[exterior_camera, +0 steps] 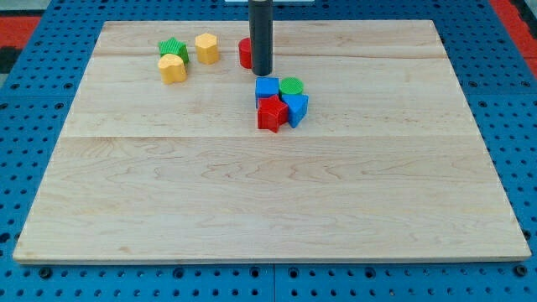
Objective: Move the red circle to the top center
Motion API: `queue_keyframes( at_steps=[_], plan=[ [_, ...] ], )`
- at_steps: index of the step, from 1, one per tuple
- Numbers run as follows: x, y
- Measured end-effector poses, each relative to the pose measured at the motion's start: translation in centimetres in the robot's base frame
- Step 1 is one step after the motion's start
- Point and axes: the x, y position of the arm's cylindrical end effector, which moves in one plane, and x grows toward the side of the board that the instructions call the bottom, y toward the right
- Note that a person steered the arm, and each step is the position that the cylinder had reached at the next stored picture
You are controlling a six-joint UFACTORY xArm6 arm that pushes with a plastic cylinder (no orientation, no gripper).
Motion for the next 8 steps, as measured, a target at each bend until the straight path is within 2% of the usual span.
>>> queue_keyframes(
  at_steps=[2, 6, 8],
  plan=[
    [-1.2, -0.3],
    [-2.1, -5.0],
    [-5.6, -1.0]
  ],
)
